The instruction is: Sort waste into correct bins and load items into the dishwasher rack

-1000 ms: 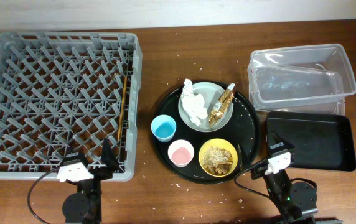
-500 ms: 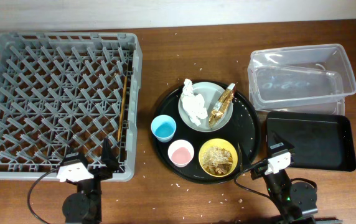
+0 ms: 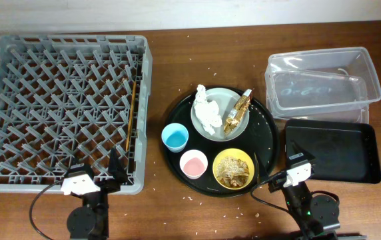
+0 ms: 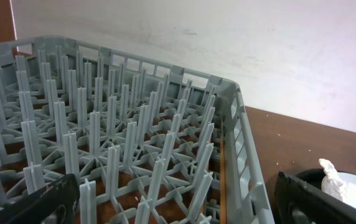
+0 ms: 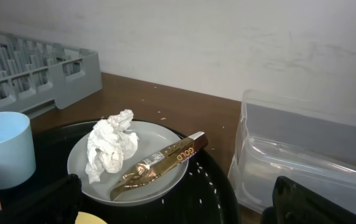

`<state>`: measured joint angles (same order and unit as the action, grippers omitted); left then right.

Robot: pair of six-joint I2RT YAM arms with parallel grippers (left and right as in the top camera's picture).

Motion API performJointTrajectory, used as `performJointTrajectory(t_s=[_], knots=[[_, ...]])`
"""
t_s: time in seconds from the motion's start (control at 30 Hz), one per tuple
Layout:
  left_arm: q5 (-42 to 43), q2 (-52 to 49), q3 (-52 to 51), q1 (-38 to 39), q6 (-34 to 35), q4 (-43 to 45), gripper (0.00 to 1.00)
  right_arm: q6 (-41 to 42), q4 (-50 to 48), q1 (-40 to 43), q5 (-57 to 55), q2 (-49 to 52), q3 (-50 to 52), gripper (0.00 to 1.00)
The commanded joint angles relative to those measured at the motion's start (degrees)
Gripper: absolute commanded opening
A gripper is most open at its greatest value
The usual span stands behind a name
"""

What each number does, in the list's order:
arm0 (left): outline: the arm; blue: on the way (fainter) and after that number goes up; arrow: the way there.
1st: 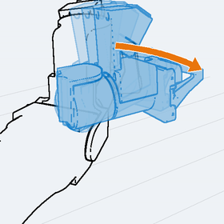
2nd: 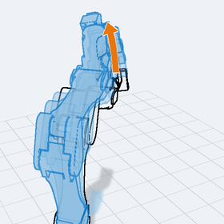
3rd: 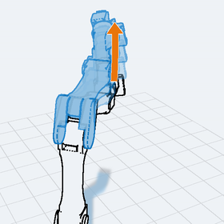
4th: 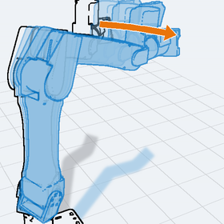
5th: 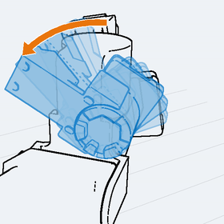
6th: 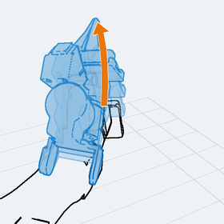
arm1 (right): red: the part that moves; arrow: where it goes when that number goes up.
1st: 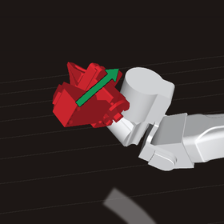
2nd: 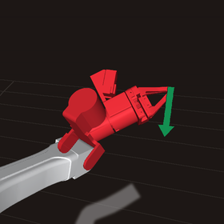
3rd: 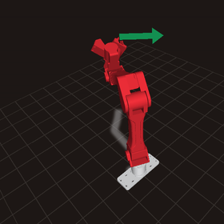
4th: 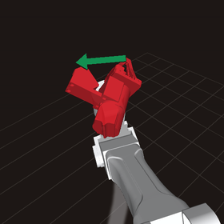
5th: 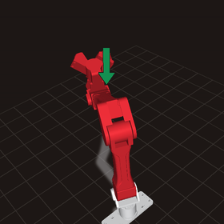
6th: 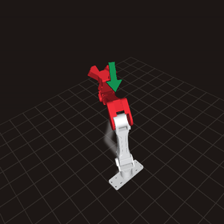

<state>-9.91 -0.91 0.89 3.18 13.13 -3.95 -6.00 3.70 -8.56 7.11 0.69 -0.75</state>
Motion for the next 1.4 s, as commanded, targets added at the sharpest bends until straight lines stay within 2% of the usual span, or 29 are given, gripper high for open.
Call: performJointTrajectory(t_s=[0.0,1.37], knots=[[-0.2,0.1,-0.3,-0.3,0.5,0.1,0.99,0.5,0.0,0.3,0.1,-0.3,0.4,0.98],[-0.3,0.1,-0.3,-0.3,0.5,0.2,0.99,0.5,0.3,0.3,-2.6,-0.3,0.4,0.98]])
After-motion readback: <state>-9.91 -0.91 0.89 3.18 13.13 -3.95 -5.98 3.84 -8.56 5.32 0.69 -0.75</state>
